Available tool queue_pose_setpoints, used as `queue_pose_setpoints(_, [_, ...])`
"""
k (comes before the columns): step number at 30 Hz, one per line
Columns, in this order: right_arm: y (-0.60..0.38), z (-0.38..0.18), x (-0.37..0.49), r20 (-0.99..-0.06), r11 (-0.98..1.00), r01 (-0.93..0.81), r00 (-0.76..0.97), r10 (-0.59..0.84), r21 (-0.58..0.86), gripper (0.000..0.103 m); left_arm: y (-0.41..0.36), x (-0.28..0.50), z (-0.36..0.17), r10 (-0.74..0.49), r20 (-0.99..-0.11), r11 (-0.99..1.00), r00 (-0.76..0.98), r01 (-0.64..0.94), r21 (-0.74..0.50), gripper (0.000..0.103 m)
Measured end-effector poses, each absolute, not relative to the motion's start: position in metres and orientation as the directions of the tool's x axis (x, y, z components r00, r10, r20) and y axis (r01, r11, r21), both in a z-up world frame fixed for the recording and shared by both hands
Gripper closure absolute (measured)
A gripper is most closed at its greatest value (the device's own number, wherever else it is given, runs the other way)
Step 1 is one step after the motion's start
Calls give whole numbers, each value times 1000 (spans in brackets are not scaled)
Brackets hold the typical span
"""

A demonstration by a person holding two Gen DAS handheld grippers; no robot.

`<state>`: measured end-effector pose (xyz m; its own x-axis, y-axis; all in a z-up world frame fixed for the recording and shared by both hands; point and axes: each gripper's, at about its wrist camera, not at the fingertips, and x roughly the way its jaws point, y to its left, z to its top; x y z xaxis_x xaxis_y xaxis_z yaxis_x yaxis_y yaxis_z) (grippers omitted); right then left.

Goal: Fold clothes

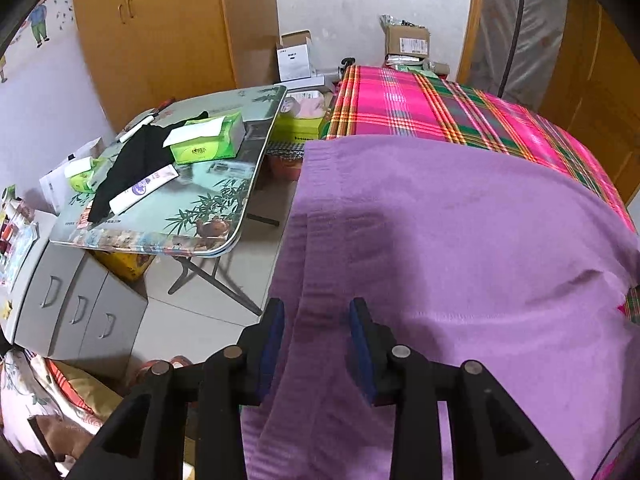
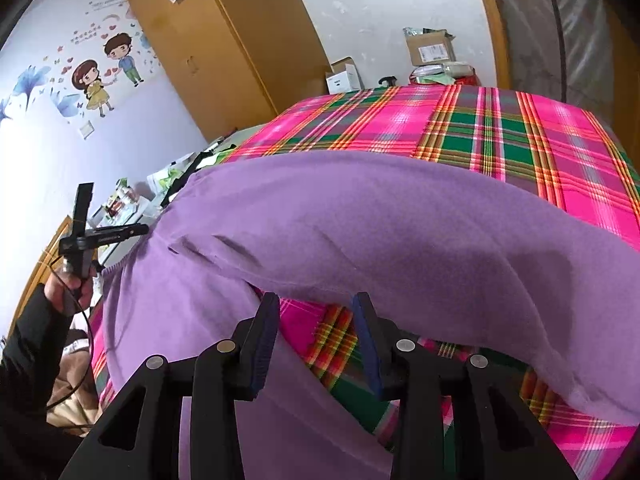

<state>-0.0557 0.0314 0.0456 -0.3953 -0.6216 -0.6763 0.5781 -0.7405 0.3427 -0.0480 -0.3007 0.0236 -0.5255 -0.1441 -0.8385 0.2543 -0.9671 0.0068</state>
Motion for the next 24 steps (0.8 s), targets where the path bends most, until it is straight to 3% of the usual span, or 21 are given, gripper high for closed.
queue_pose_setpoints(16, [32,45,-57,-676,-739,575,-391,-624,350,63,-298,-52,15,-139,-846,-973,-515,229,21,65])
queue_pose_setpoints(22, [31,47,-55,-674,-739,576,-393,-626,350,63,-292,-46,22,-202,-819,-967,-537,240,81,92])
queue_pose_setpoints(24, [33,48,-54,-672,-743,573,-401,-623,347,63,-300,-43,24,-196,-815,-964,-545,257,59,94])
